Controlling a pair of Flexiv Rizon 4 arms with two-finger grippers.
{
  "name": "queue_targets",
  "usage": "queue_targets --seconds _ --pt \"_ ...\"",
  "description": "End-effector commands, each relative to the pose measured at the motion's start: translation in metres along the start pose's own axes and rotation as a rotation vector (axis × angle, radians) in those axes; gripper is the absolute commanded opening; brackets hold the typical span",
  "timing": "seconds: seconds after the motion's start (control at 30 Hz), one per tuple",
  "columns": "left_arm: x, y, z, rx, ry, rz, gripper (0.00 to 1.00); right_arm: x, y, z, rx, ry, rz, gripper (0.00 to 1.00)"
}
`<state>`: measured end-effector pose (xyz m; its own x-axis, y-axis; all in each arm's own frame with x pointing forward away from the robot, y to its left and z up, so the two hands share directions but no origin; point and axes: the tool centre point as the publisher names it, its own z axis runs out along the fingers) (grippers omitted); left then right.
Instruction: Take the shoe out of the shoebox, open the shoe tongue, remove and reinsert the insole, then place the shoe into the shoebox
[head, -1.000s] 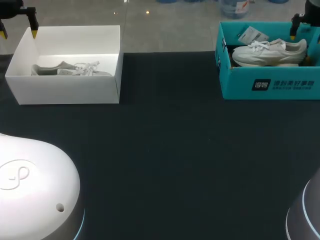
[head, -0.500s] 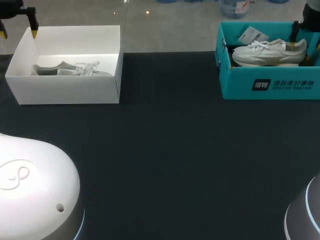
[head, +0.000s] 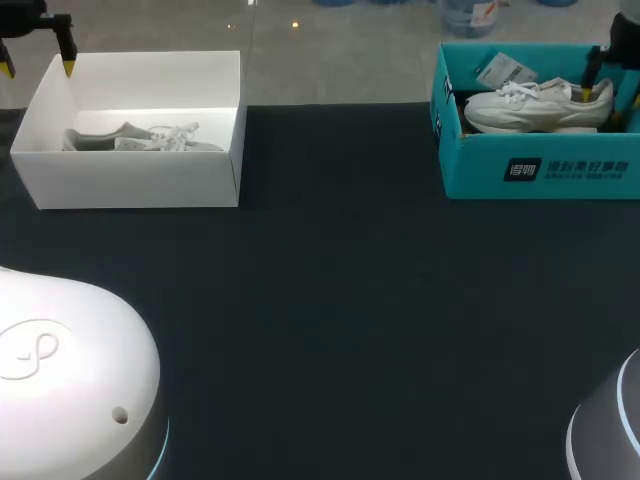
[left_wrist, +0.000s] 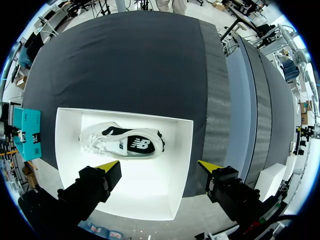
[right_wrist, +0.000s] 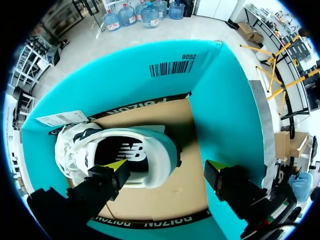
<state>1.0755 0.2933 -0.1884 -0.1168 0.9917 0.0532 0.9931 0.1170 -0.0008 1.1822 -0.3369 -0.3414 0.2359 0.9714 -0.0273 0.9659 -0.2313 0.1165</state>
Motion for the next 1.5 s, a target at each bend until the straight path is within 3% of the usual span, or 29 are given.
queue_targets --seconds 0.03,0.3,0.37,0.43,0.53,0.7,0.87,0.9,0.93,1.23,1.5 --pt "0.0 -0.001 0.0 -0.001 0.002 0.0 1.0 0.0 0.007 0.008 0.029 -0.002 0.006 1.0" --pt "0.0 -0.001 0.0 -0.001 0.002 0.0 1.0 0.005 0.012 0.033 0.073 -0.005 -0.003 1.0" --pt "0.0 -0.001 0.0 -0.001 0.002 0.0 1.0 0.006 0.012 0.037 0.079 -0.005 -0.003 0.95" --pt "0.0 -0.001 0.0 -0.001 0.002 0.0 1.0 0.006 0.012 0.041 0.086 -0.005 -0.003 0.8" --pt "0.0 -0.001 0.0 -0.001 0.002 0.0 1.0 0.005 0.012 0.045 0.098 -0.007 -0.002 0.68" --pt "0.0 -0.001 0.0 -0.001 0.002 0.0 1.0 0.002 0.012 0.048 0.119 -0.02 -0.006 0.58" --pt "0.0 -0.001 0.0 -0.001 0.002 0.0 1.0 -0.001 0.01 0.049 0.134 -0.042 -0.002 0.29" --pt "0.0 -0.001 0.0 -0.001 0.002 0.0 1.0 -0.001 0.01 0.049 0.135 -0.047 0.006 0.09" --pt "0.0 -0.001 0.0 -0.001 0.002 0.0 1.0 -0.002 0.009 0.048 0.136 -0.05 0.009 0.0" --pt "0.0 -0.001 0.0 -0.001 0.002 0.0 1.0 -0.003 0.003 0.046 0.16 -0.052 0.037 0.0" --pt "0.0 -0.001 0.0 -0.001 0.002 0.0 1.0 -0.011 -0.006 0.017 0.148 -0.07 0.064 0.0"
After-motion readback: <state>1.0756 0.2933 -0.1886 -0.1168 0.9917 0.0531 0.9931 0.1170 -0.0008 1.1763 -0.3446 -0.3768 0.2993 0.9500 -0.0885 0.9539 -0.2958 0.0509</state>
